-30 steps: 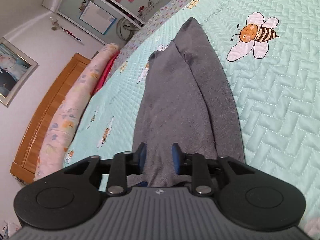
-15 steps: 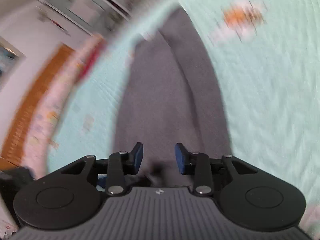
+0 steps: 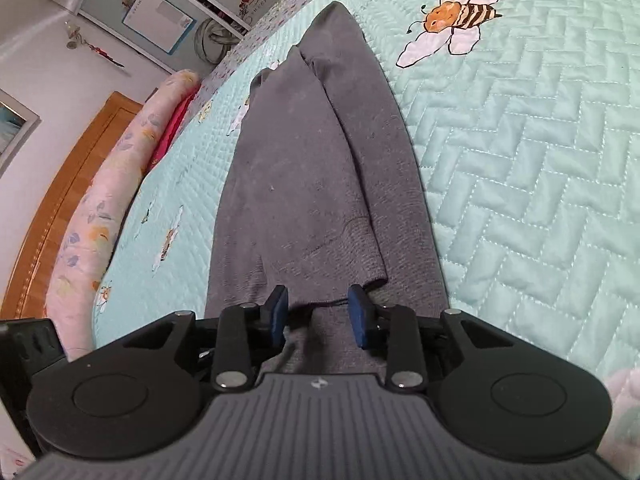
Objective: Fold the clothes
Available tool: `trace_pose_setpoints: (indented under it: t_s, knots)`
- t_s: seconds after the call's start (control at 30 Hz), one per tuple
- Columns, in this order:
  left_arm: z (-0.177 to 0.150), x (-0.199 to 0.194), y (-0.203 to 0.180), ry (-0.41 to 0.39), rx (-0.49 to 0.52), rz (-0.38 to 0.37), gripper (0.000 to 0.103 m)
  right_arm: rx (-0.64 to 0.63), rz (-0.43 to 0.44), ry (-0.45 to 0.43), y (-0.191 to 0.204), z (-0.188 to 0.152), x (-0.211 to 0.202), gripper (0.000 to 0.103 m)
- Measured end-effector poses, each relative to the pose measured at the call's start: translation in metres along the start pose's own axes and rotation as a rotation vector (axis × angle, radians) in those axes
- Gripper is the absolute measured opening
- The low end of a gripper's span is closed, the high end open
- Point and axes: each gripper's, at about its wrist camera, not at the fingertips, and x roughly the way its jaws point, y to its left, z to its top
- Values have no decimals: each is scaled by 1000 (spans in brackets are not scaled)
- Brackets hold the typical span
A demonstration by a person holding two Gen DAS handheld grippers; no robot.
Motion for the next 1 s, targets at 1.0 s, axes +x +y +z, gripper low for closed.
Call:
trace_pose_setpoints:
  t_s: [1.0]
  knots:
    - [1,5,-3,3,-24,-31,96,-33,87,-102,12,-2,-18,48]
